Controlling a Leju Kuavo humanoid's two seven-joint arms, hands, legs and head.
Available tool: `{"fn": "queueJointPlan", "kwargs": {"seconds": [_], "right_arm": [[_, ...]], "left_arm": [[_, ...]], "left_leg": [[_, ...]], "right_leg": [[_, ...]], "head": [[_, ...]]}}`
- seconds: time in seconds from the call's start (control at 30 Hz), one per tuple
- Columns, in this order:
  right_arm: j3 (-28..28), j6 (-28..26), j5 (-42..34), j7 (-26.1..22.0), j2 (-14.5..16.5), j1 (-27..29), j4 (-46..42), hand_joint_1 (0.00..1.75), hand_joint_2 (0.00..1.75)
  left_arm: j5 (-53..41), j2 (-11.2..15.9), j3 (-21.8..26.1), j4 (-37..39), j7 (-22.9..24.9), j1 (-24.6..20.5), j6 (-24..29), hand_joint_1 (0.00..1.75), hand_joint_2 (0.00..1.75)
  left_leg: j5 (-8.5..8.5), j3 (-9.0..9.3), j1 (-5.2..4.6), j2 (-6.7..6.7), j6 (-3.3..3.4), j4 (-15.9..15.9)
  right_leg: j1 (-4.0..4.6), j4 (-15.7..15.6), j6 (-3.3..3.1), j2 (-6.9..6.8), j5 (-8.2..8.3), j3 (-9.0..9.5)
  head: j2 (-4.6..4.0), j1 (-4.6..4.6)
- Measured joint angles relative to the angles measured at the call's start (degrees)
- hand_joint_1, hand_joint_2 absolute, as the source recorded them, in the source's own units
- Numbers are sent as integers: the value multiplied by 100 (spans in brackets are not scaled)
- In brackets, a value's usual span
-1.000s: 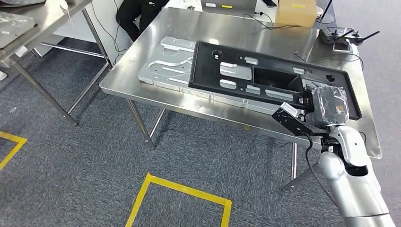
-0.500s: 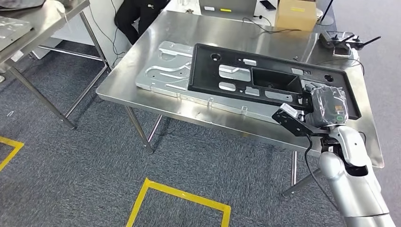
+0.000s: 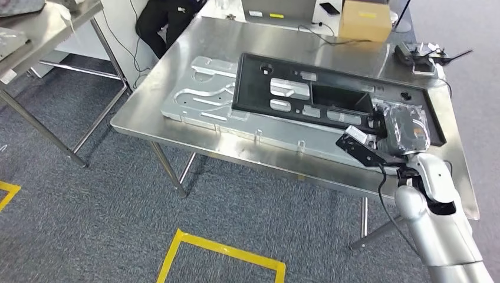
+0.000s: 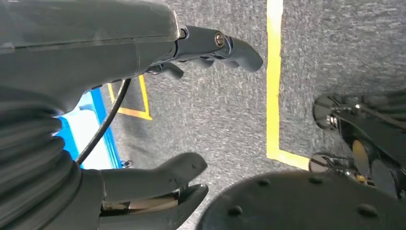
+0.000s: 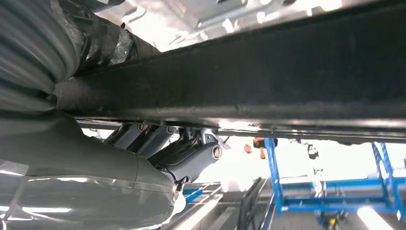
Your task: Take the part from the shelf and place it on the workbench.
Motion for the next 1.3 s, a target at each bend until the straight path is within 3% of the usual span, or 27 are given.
{"fn": "queueJointPlan", "kwargs": {"seconds": [0.07, 0.1, 0.2, 0.23, 0.27, 0.3, 0.37, 0.4, 0.5, 0.6, 0.63, 0.7, 0.73, 0.77, 0.8, 0.87, 0.93, 1.0, 1.1, 1.17, 1.23, 1.27, 1.3], "right_arm": [[38, 58, 74, 41, 2, -43, 77, 175, 175], [62, 85, 116, 64, 2, -84, 128, 175, 175], [160, 202, 225, 131, 3, -239, 346, 175, 175], [202, 258, 255, 148, 4, -276, 436, 175, 175], [248, 315, 289, 159, 4, -309, 529, 175, 175], [295, 367, 326, 170, 5, -345, 617, 175, 175], [392, 440, 406, 180, 11, -448, 772, 175, 175], [443, 461, 431, 184, 16, -514, 843, 175, 175], [560, 497, 478, 190, 35, -649, 998, 175, 175], [639, 538, 527, 193, 71, -725, 1102, 175, 175], [670, 554, 538, 193, 91, -763, 1142, 175, 175], [734, 578, 552, 193, 140, -842, 1242, 175, 175], [762, 583, 556, 193, 162, -864, 1291, 175, 175], [787, 586, 560, 193, 183, -873, 1334, 175, 175], [805, 587, 562, 193, 199, -874, 1372, 175, 175], [828, 589, 563, 193, 231, -880, 1422, 175, 175], [843, 589, 563, 193, 254, -910, 1460, 175, 175], [848, 589, 563, 193, 262, -935, 1491, 175, 175], [852, 588, 565, 187, 269, -953, 1514, 175, 175], [855, 588, 565, 184, 271, -970, 1529, 175, 175], [857, 590, 563, 188, 271, -965, 1559, 175, 175], [859, 590, 563, 189, 271, -957, 1578, 175, 175], [862, 591, 564, 188, 271, -951, 1596, 175, 175]], "left_arm": [[-2, -5, -1, -1, -3, 2, -15, 0, 175], [-2, -8, -2, -2, -3, 4, -24, 0, 175], [-3, -13, -2, -4, -4, 3, -72, 0, 175], [-3, -16, -2, -4, -4, 3, -94, 0, 175], [-3, -23, -2, -5, -4, 6, -115, 0, 175], [-3, -34, -2, -8, -4, 9, -134, 0, 175], [-4, -55, -2, -21, -4, 16, -162, 0, 175], [-5, -62, -2, -32, -5, 15, -172, 0, 175], [-3, -74, -4, -61, -10, 15, -193, 0, 175], [-4, -79, -4, -87, -16, 13, -213, 0, 175], [-4, -79, -4, -96, -18, 10, -218, 0, 175], [-3, -79, -2, -99, -20, 12, -225, 0, 175], [-3, -79, -2, -100, -20, 15, -226, 0, 175], [-4, -79, -2, -101, -20, 20, -226, 0, 175], [-4, -79, -2, -101, -21, 24, -226, 0, 175], [-5, -79, -2, -104, -22, 31, -226, 0, 175], [-4, -78, 3, -113, -22, 32, -226, 0, 175], [-3, -79, 5, -122, -22, 29, -226, 0, 175], [-3, -91, 4, -131, -22, 28, -225, 0, 175], [-3, -97, 4, -137, -22, 28, -226, 0, 175], [-3, -97, 4, -140, -22, 28, -226, 0, 175], [-3, -99, 4, -141, -22, 30, -226, 0, 175], [-3, -102, 4, -140, -22, 32, -226, 0, 175]], "left_leg": [[11, 50, 27, -5, 60, -73], [16, 83, 43, -4, 95, -113], [-22, 146, 45, 1, 163, -145], [-47, 173, 44, -2, 171, -143], [-77, 209, 44, -6, 171, -139], [-112, 253, 45, -12, 166, -131], [-197, 325, 41, -20, 132, -104], [-239, 342, 33, -22, 101, -80], [-304, 350, 19, -19, -2, -70], [-433, 300, 22, -13, -93, 111], [-538, 170, 29, -13, -119, 363], [-771, -276, 45, -11, -155, 1102], [-807, -487, 50, -11, -162, 1390], [-737, -621, 52, -10, -161, 1505], [-555, -645, 51, -10, -149, 1397], [-36, -441, 40, -14, -88, 714], [207, -217, 12, -14, -26, 154], [159, -152, -13, -13, 5, 26], [143, -49, 33, -11, 76, -109], [123, 27, 46, -8, 127, -165], [73, 70, 46, -9, 152, -160], [40, 98, 47, -12, 151, -153], [4, 133, 48, -16, 145, -143]], "right_leg": [[-9, 52, 56, -15, -60, -7], [-13, 220, 78, -21, -152, -85], [-20, 1211, 119, -23, -513, -660], [-23, 1435, 132, -24, -520, -827], [-30, 1472, 140, -25, -418, -907], [-39, 1302, 142, -27, -215, -880], [-51, 629, 121, -38, 245, -634], [-39, 333, 98, -41, 355, -518], [5, 80, 12, -27, 316, -417], [-42, 28, -81, -23, 285, -332], [-52, 13, -113, -26, 269, -296], [-41, 11, -163, -26, 220, -244], [-33, 12, -172, -23, 192, -211], [-27, 12, -174, -19, 158, -168], [-21, 13, -170, -15, 120, -115], [-12, 11, -152, -10, 33, 1], [7, 11, -106, -5, -34, 64], [14, -10, -46, -2, -63, 80], [11, 98, 31, -17, -171, 60], [1, 650, 63, -21, -406, -224], [-10, 1333, 94, -21, -597, -673], [-18, 1493, 108, -22, -567, -825], [-29, 1450, 117, -24, -425, -877]], "head": [[0, 2], [0, 4], [0, 9], [0, 10], [0, 10], [0, 10], [0, 11], [0, 9], [0, 4], [0, 1], [0, -1], [0, -4], [0, -4], [0, -5], [0, -5], [0, -4], [0, -4], [0, -2], [0, 3], [0, 8], [0, 8], [0, 8], [0, 9]]}}
